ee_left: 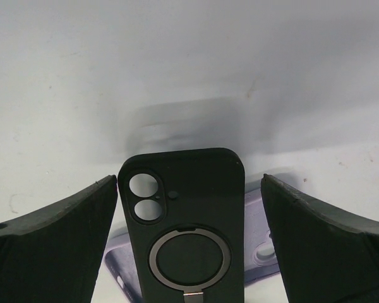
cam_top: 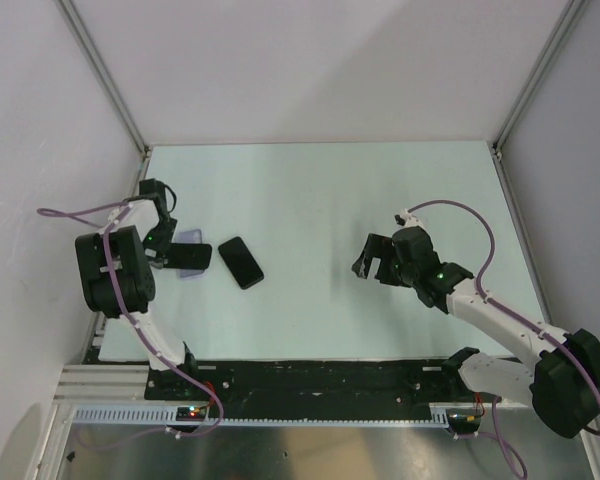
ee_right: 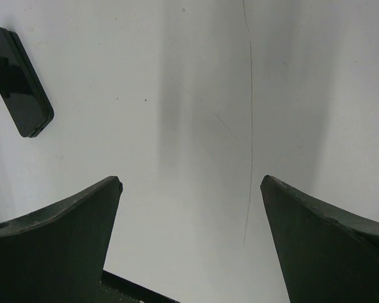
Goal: Put the phone into the phone case
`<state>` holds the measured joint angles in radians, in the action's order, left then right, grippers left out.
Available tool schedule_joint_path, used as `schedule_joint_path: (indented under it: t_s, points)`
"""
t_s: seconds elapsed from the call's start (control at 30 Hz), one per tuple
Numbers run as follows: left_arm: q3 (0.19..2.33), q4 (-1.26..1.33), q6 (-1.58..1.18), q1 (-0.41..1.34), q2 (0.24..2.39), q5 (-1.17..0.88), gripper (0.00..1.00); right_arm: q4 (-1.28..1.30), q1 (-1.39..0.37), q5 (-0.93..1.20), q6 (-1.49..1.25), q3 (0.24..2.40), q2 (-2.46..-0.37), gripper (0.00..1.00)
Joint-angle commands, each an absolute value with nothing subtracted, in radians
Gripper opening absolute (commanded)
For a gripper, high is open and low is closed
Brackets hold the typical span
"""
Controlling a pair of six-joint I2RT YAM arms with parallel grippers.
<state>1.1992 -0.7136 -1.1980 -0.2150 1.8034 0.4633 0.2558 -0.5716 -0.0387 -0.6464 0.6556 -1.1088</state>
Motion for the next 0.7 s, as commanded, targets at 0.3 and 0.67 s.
schedule_joint_path:
  t_s: [0.3, 0.67]
  points:
    - [1.216, -0.715, -1.233, -0.222, 1.813, 0.433, 0.73, 0.229, -0.560, -0.028, -0.644, 0.651, -1.096, 1.00]
    - [1.179, -0.710, -1.108, -0.221, 1.661, 0.394, 0.60, 0.218, -0.562, -0.021, -0.628, 0.652, -1.076, 1.00]
